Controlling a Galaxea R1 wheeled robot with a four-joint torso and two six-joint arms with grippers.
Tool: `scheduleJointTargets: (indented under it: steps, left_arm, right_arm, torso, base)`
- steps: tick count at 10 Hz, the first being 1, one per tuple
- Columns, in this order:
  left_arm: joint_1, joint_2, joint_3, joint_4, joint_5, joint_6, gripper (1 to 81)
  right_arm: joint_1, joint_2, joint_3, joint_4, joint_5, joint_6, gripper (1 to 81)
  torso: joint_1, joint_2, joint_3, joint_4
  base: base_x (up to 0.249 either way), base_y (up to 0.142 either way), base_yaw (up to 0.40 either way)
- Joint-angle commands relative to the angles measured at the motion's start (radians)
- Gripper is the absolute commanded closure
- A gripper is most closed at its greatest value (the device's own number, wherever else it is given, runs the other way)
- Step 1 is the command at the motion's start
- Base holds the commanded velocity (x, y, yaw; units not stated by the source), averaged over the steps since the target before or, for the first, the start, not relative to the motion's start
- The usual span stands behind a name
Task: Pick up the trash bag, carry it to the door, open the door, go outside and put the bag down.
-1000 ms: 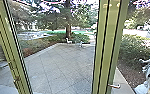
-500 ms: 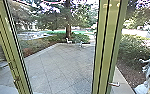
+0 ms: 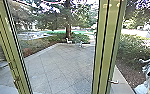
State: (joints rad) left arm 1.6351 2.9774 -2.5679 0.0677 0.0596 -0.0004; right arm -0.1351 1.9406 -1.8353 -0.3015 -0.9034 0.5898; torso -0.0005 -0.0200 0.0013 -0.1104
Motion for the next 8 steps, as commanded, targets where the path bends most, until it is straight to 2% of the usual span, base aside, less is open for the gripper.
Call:
scheduleJointTargets:
  steps: [1,5,8]
  left_arm:
    - [-0.034,0.0,0.009,-0.016,0.063,0.003,81.1]
    - [-0.034,0.003,0.009,-0.019,0.063,0.003,81.1]
    - [-0.036,0.005,0.009,-0.019,0.063,0.003,81.1]
  right_arm:
    - [0.22,0.046,-0.1,-0.281,0.279,-0.123,1.0]
    - [0.199,0.051,-0.131,-0.294,0.276,-0.173,1.0]
    - [0.179,0.042,-0.131,-0.32,0.273,-0.177,1.0]
  torso:
    - [0.001,0.0,0.0,0.0]
    - [0.001,0.0,0.0,0.0]
    - [0.001,0.0,0.0,0.0]
  base:
    - [0.0,0.0,0.0]
    - [0.0,0.0,0.0]
    - [0.0,0.0,0.0]
